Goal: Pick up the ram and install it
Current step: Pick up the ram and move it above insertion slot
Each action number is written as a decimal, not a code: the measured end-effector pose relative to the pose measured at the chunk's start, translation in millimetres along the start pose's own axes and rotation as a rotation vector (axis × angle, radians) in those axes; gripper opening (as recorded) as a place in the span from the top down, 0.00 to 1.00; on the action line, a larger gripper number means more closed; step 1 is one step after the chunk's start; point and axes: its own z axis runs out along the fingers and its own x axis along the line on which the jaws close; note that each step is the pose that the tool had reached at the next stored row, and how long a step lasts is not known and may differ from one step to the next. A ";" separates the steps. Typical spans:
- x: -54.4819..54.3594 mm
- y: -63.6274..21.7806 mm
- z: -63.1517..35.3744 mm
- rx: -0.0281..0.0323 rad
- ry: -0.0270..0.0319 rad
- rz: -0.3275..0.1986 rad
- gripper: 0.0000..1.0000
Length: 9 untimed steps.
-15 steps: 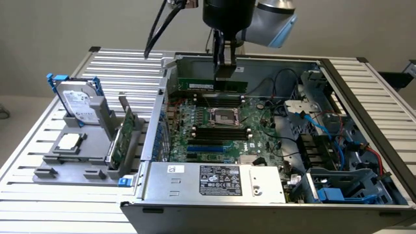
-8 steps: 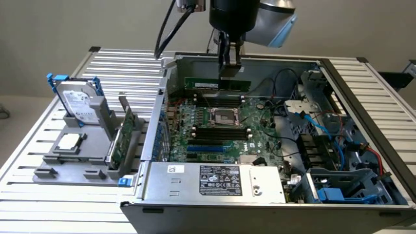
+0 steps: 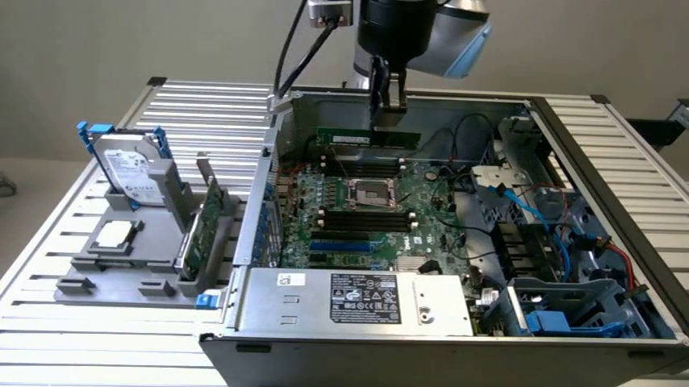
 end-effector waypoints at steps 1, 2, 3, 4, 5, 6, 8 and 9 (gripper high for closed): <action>-2.0 -1.5 1.5 0.0000 0.0000 0.000 0.86; -4.0 -3.1 3.2 0.0001 -0.0001 0.000 0.86; -6.2 -4.6 4.8 0.0000 -0.0001 0.000 0.86; -8.1 -5.8 6.6 0.0000 -0.0001 0.000 0.86; -9.6 -6.6 8.3 0.0000 0.0001 0.000 0.86; -10.7 -7.2 10.1 0.0000 0.0000 0.000 0.86; -13.0 -8.4 13.7 0.0000 -0.0001 0.000 0.86; -14.2 -9.0 15.3 0.0000 0.0000 0.000 0.86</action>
